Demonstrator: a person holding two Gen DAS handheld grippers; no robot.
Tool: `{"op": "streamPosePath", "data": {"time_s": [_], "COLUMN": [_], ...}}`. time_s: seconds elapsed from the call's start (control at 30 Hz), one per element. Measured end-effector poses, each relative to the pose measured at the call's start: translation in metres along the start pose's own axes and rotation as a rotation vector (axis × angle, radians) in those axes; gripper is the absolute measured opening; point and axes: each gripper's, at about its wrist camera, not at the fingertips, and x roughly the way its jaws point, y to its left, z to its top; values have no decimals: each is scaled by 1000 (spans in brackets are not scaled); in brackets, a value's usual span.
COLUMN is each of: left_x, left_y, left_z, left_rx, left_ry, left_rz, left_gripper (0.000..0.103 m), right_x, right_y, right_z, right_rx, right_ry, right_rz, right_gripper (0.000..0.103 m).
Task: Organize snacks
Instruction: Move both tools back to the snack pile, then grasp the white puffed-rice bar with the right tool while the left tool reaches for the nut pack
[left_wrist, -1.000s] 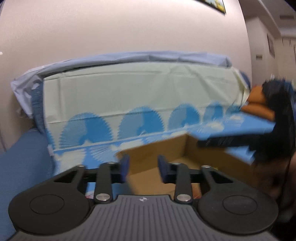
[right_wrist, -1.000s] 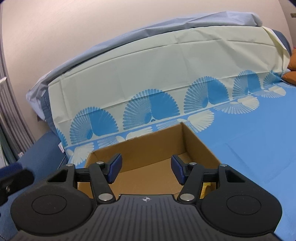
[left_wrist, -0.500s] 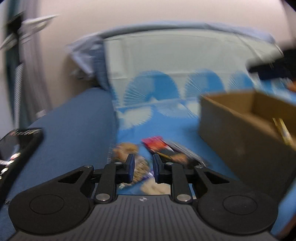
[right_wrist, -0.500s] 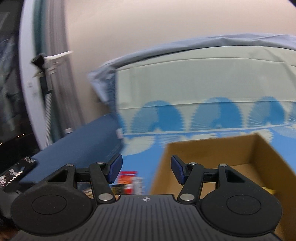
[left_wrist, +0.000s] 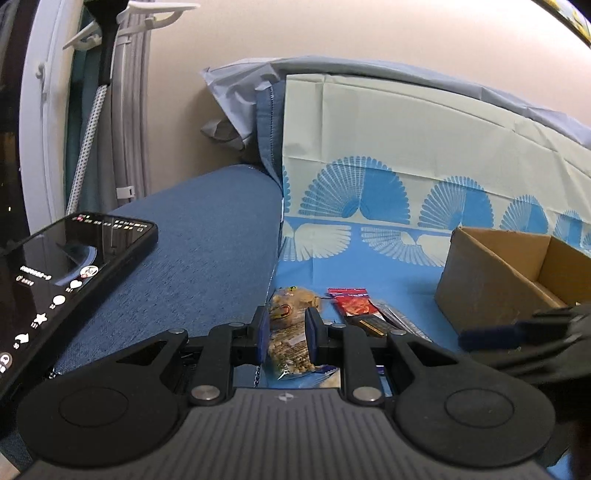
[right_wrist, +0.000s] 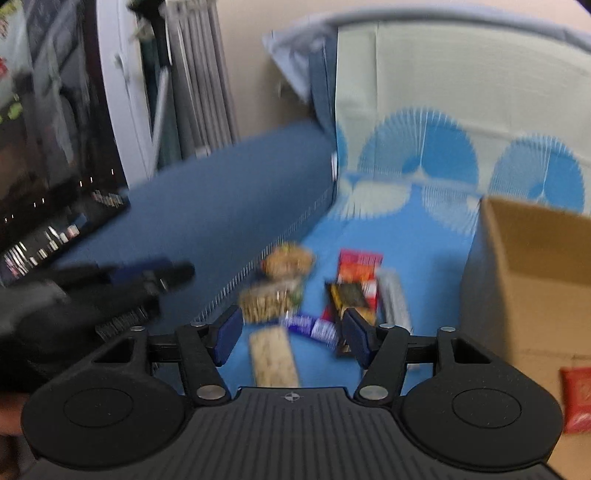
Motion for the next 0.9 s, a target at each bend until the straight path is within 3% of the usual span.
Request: {"op": "streamPosePath", "data": {"time_s": [0.13, 0.37, 0.47, 0.53, 0.6, 0.8, 0.9], "left_x": [3, 8, 12, 16, 22, 38, 51], "left_y": [-1, -3, -7, -12, -18, -26, -36], "left_z": [0, -1, -2, -2, -3, -8, -12], "left_rx": [9, 26, 43, 66, 96, 135, 188], "left_ry": [10, 23, 40, 62, 91, 144, 194], "left_rz": [-1, -2, -2, -7, -10, 0, 28], "left_gripper": [23, 24, 26, 29, 31, 31, 38], "right_x": [26, 62, 69, 69, 63, 40, 32], "right_y": [2, 4, 4, 5, 7, 0, -4], "right_z": [-12, -32, -40, -44, -44, -39, -38], "right_rx": [2, -18, -27, -57, -88, -87, -76], "right_ry": [98, 229, 279, 293, 286, 256, 280], "right_rz": [-11, -44, -25, -10, 4, 14, -11], "right_gripper": [80, 81, 73, 52, 45, 40, 40]}}
